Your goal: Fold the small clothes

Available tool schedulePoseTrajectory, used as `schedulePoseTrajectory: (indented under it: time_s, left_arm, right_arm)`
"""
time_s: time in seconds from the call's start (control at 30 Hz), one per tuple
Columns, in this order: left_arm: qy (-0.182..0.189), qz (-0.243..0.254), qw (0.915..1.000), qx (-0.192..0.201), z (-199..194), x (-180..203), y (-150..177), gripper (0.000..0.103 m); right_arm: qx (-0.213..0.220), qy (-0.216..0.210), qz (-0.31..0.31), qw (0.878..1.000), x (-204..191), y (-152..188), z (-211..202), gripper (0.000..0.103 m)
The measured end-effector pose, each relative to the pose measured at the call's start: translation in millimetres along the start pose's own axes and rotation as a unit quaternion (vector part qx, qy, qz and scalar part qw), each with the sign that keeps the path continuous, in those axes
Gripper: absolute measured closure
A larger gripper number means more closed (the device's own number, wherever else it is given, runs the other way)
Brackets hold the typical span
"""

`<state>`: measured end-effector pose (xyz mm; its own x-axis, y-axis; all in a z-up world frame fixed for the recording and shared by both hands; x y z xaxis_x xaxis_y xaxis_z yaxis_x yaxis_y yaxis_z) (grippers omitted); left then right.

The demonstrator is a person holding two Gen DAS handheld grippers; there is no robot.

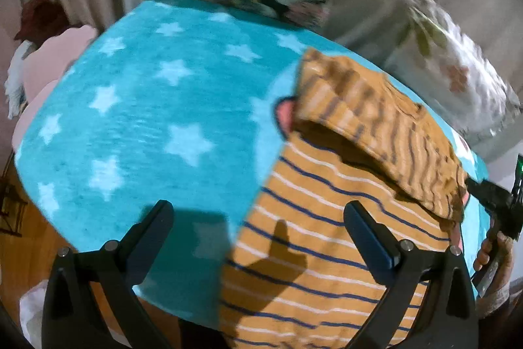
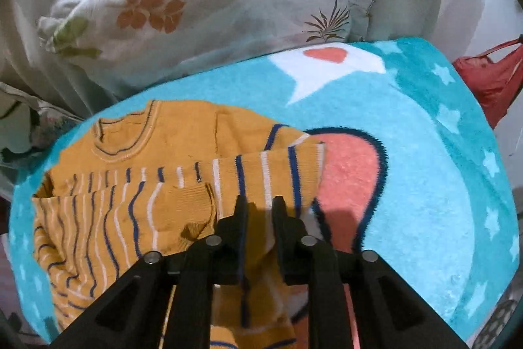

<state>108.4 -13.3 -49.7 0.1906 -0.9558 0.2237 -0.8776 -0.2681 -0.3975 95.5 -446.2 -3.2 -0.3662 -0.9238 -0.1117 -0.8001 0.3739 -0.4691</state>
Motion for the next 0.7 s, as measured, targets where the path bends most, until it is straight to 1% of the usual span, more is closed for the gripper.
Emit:
schedulePoseTrajectory:
  time_s: [0.03,0.07,0.13,0.23,0.27,0.3,0.33,0.37,0.43,0.47,0.5,0.53,0.6,0.63,0.67,0.7]
  left_arm:
    - [0.001,0.005,1.0,-0.001,3,8,1,0.0]
    - [0.002,0.011,0.9999,0.0,3,15,2,0.0]
    - [-0.001,0.029,0.9996,0.007,4,32,1,0.0]
    - [-0.004,0.04,0.9991,0.012,6,47,-5,0.0]
    - [-0.001,0.037,0.9993,0.012,5,50,-7,0.0]
    - [0.007,0.029,0.9995,0.012,1,54,-8,0.0]
    - [0.012,0.024,0.9995,0.015,-2,56,-9,0.0]
    - [0.012,0.021,0.9995,0.019,-5,56,-9,0.0]
    - [-0.002,0.021,0.9995,0.025,-7,53,-5,0.0]
    - [-0.01,0.022,0.9994,0.024,-8,50,0,0.0]
    - [-0.016,0.021,0.9994,0.022,-8,46,3,0.0]
    - [-0.023,0.015,0.9995,0.017,-8,38,8,0.0]
    - [-0.034,-0.004,0.9994,0.007,-8,23,17,0.0]
    - [-0.037,-0.013,0.9992,0.003,-9,17,21,0.0]
    - [-0.039,-0.019,0.9991,0.0,-10,12,24,0.0]
    - [-0.042,-0.025,0.9988,-0.002,-11,6,29,0.0]
  right_arm:
    - [0.001,-0.016,-0.004,1.0,-4,-1,-1,0.064]
    - [0.003,-0.033,-0.015,0.999,-11,-2,-1,0.057]
    - [0.0,-0.042,-0.043,0.998,-31,5,6,0.053]
    - [-0.018,-0.043,-0.088,0.995,-57,11,33,0.053]
    - [-0.033,-0.045,-0.107,0.993,-65,16,45,0.073]
    - [-0.039,-0.032,-0.119,0.992,-66,18,51,0.087]
    - [-0.033,0.005,-0.128,0.991,-57,15,57,0.098]
    - [-0.025,0.02,-0.121,0.992,-50,11,56,0.099]
    - [-0.021,0.047,-0.094,0.994,-28,5,53,0.099]
    - [-0.018,0.044,-0.071,0.996,-14,2,48,0.099]
    - [-0.011,0.022,-0.047,0.999,-5,-1,40,0.099]
    - [-0.005,0.0,-0.031,1.0,3,-3,32,0.098]
    - [0.0,-0.024,-0.016,1.0,14,-1,23,0.091]
    - [0.001,-0.034,-0.004,0.999,23,3,18,0.081]
    - [0.001,-0.042,0.007,0.999,29,7,15,0.073]
    - [-0.002,-0.052,0.022,0.998,36,14,14,0.072]
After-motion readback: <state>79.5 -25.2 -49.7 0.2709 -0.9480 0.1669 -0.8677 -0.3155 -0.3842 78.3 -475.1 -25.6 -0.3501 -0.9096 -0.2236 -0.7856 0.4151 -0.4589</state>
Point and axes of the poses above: each gripper's, at about its wrist camera, not at the fingertips, and z roughly the way its jaws point, x to its right, y to its underside, the point moved 10 cm from there along z, roughly the way its jaws point, and after that the axes turned 3 degrees about -z, right-handed, at the moved point
